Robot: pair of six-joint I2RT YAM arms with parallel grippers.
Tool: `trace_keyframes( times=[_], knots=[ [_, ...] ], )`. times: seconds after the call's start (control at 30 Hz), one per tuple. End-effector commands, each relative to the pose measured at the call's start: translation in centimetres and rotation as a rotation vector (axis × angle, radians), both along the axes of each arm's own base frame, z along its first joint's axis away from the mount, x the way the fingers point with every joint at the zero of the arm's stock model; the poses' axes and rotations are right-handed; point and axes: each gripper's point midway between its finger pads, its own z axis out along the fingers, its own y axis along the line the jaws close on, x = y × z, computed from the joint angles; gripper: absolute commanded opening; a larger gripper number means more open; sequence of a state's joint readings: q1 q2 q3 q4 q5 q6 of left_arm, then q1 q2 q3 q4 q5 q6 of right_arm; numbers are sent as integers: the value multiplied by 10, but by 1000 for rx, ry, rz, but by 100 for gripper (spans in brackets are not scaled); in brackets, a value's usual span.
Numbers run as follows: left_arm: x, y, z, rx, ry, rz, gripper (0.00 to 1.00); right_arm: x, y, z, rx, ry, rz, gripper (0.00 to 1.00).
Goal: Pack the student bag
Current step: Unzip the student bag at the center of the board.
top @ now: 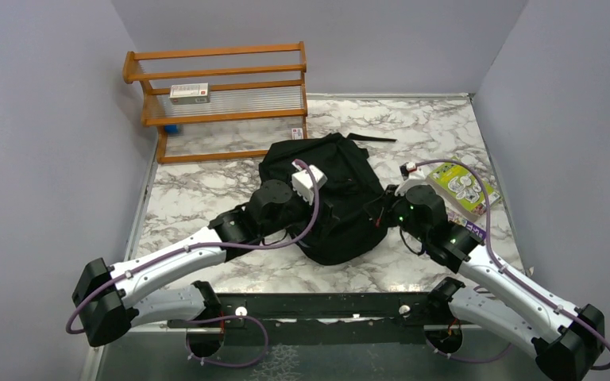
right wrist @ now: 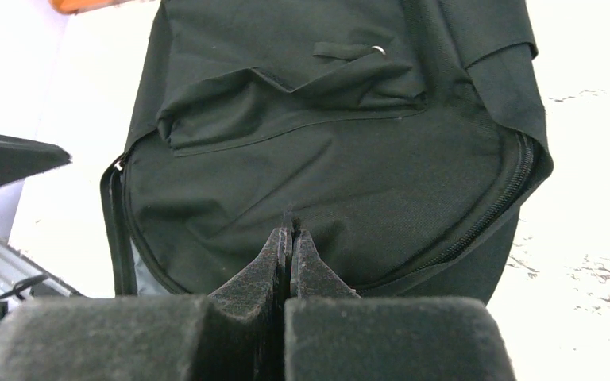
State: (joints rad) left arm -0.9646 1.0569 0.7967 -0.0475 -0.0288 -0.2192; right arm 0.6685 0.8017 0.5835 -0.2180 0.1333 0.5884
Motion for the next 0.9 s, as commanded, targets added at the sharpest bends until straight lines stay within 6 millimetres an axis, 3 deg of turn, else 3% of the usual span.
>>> trace_keyframes(
  times=[0.0,0.17,0.27,0.37,0.7,0.87],
  knots=[
    [-21,-9,-28,67,62,-174,96,-2,21,37,68,-122,129,1],
    [-23,-8,-50,146,108,-226,92,-12,29,44,91,-167,214,0],
    [-24,-7,-61,209,123,-255,83,-18,33,47,110,-201,261,1],
    [-26,-5,-69,249,139,-275,80,-23,35,47,124,-218,290,1],
    [-30,-12,-71,267,111,-356,82,-32,33,37,143,-197,302,0],
    [-3,-5,-60,269,35,-211,82,-33,33,38,149,-199,304,0]
  ],
)
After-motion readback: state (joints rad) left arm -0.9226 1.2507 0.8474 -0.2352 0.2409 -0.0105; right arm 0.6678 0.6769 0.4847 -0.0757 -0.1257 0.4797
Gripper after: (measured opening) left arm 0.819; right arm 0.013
